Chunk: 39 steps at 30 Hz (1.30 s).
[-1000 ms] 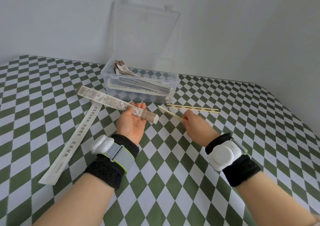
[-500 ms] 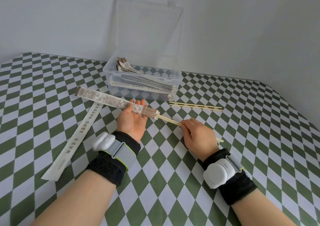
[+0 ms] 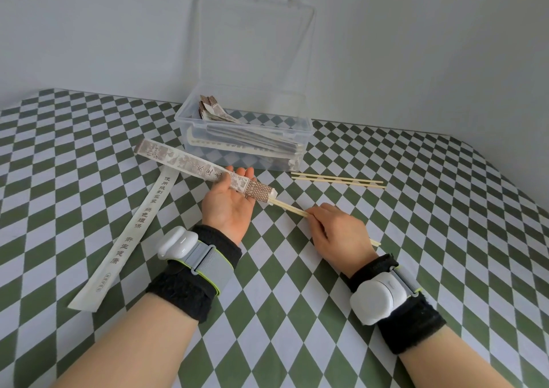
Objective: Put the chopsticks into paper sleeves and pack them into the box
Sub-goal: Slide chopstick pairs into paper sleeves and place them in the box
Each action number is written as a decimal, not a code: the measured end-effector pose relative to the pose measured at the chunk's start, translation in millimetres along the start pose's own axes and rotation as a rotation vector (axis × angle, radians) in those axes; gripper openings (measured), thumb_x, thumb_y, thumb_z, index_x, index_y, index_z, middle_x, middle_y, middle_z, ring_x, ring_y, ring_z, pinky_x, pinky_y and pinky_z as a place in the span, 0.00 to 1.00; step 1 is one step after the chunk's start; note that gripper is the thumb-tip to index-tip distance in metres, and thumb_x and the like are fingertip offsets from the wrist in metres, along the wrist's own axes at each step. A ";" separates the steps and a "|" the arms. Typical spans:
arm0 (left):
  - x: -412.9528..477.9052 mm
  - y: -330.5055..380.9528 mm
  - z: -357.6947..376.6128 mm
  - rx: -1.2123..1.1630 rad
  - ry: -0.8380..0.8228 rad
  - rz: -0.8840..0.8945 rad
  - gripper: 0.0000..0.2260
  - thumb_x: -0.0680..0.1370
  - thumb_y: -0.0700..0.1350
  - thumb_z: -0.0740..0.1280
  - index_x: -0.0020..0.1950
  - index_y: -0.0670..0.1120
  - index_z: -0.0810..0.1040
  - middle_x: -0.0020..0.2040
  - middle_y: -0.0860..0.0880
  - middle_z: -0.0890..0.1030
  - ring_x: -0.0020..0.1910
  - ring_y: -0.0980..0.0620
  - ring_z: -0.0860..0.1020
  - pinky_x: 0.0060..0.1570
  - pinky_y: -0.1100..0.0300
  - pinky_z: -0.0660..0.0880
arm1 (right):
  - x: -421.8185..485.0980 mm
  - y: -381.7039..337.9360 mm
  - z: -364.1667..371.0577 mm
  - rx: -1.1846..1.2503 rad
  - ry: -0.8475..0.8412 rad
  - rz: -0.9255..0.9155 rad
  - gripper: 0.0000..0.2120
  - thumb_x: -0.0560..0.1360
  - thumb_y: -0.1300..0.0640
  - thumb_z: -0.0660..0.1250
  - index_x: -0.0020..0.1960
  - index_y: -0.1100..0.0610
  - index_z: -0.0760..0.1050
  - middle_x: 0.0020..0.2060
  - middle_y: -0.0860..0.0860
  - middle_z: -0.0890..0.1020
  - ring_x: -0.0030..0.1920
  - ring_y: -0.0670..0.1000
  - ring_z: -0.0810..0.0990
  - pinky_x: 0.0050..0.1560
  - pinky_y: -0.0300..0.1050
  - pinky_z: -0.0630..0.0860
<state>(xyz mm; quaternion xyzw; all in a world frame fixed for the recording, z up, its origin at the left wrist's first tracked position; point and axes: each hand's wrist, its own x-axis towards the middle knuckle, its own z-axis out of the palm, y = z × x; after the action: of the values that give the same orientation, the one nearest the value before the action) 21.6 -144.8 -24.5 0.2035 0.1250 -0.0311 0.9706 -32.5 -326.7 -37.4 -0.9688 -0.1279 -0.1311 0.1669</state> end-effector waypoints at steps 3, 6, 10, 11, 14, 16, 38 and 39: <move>-0.4 -1.1 1.1 0.039 -0.055 0.010 0.07 0.82 0.39 0.54 0.49 0.43 0.72 0.48 0.44 0.76 0.51 0.47 0.77 0.59 0.49 0.72 | 0.7 0.0 0.1 0.026 -0.006 -0.030 0.14 0.80 0.55 0.53 0.55 0.57 0.76 0.40 0.50 0.76 0.35 0.51 0.74 0.35 0.49 0.75; -2.1 -4.1 0.3 0.152 -0.144 0.023 0.09 0.80 0.34 0.55 0.50 0.44 0.73 0.47 0.46 0.76 0.50 0.49 0.77 0.55 0.53 0.74 | 1.2 0.5 1.0 0.024 0.040 -0.046 0.17 0.78 0.54 0.50 0.59 0.56 0.75 0.40 0.50 0.75 0.34 0.51 0.73 0.31 0.47 0.73; -4.4 -8.5 -0.8 0.419 -0.202 0.044 0.09 0.78 0.34 0.60 0.53 0.44 0.74 0.48 0.46 0.77 0.51 0.51 0.77 0.50 0.60 0.76 | 2.1 0.9 1.0 0.009 0.114 -0.018 0.19 0.78 0.52 0.49 0.59 0.57 0.74 0.39 0.50 0.75 0.32 0.51 0.71 0.28 0.45 0.70; -5.2 -9.5 -0.8 0.469 -0.199 0.049 0.08 0.78 0.34 0.61 0.53 0.44 0.75 0.49 0.47 0.78 0.52 0.51 0.78 0.49 0.61 0.77 | 2.5 0.8 1.0 0.015 0.125 -0.022 0.19 0.78 0.52 0.49 0.59 0.57 0.74 0.38 0.51 0.75 0.31 0.51 0.71 0.27 0.44 0.69; -8.1 -13.1 -0.3 0.581 -0.172 0.058 0.08 0.77 0.34 0.63 0.52 0.44 0.77 0.51 0.47 0.81 0.53 0.51 0.79 0.51 0.62 0.78 | 3.2 0.0 1.7 0.044 0.140 -0.043 0.19 0.78 0.53 0.51 0.60 0.59 0.74 0.37 0.50 0.73 0.31 0.49 0.69 0.27 0.40 0.65; -9.8 -14.4 0.4 0.630 -0.167 0.053 0.08 0.76 0.34 0.65 0.52 0.43 0.78 0.51 0.45 0.81 0.54 0.50 0.79 0.52 0.61 0.78 | 4.0 0.3 2.2 0.083 0.141 -0.049 0.18 0.78 0.54 0.52 0.61 0.59 0.73 0.37 0.48 0.71 0.31 0.48 0.68 0.28 0.36 0.62; -10.7 -7.4 2.3 0.371 -0.042 0.118 0.04 0.78 0.39 0.64 0.49 0.45 0.78 0.48 0.47 0.82 0.50 0.52 0.80 0.46 0.65 0.79 | 5.1 2.6 -0.3 0.315 0.206 0.208 0.12 0.80 0.59 0.54 0.52 0.61 0.75 0.39 0.49 0.73 0.37 0.48 0.70 0.36 0.34 0.65; -10.4 -7.0 2.2 0.354 -0.036 0.128 0.04 0.78 0.39 0.63 0.49 0.45 0.77 0.48 0.47 0.81 0.49 0.53 0.81 0.46 0.65 0.79 | 5.3 3.2 0.3 0.307 0.177 0.229 0.12 0.80 0.58 0.53 0.50 0.61 0.74 0.37 0.50 0.73 0.36 0.48 0.70 0.35 0.35 0.65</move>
<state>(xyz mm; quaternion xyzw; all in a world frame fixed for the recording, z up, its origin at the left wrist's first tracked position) 11.2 -152.0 -22.6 0.3778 0.0870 0.0058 0.9218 -26.6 -328.4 -37.0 -0.9249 -0.0205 -0.1749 0.3370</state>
